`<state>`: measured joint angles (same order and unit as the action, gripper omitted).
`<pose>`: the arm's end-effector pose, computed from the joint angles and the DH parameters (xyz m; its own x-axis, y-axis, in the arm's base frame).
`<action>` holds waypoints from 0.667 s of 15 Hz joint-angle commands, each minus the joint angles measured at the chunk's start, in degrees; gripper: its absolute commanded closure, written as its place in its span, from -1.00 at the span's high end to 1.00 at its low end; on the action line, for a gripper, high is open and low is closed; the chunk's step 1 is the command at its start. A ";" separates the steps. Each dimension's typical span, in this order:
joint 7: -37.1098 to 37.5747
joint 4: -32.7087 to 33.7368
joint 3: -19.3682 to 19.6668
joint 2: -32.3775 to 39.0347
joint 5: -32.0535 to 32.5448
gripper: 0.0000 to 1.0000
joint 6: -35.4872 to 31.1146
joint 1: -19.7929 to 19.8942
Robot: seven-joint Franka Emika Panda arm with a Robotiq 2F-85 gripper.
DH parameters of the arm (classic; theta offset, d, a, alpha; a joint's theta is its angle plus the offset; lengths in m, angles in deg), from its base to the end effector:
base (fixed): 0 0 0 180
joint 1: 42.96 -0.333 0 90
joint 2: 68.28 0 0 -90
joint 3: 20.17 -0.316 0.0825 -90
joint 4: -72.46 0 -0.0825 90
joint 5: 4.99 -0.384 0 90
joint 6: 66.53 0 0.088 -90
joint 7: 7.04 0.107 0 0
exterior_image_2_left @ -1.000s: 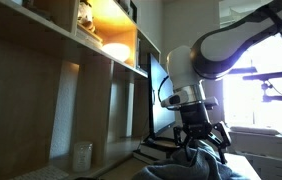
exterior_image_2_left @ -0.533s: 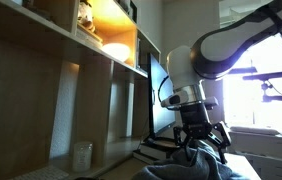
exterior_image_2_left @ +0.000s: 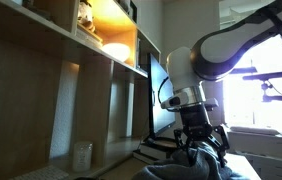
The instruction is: Hang the sweater on the computer
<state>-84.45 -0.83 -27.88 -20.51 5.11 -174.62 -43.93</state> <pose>0.7199 0.0743 0.2363 0.0176 0.9950 -0.0983 0.9789 -0.0372 -0.2011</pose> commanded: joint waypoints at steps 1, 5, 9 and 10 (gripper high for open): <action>-0.47 0.30 0.28 -0.08 -0.36 0.17 -0.29 -0.22; -0.41 0.28 0.33 -0.35 -0.26 -0.46 -0.39 -0.26; -0.41 0.27 0.33 -0.65 -0.19 -0.94 -0.48 -0.31; -0.38 0.26 0.30 -0.72 -0.26 -0.94 -0.57 -0.30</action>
<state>-84.45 -0.52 -27.88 -20.48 5.11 -174.62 -43.97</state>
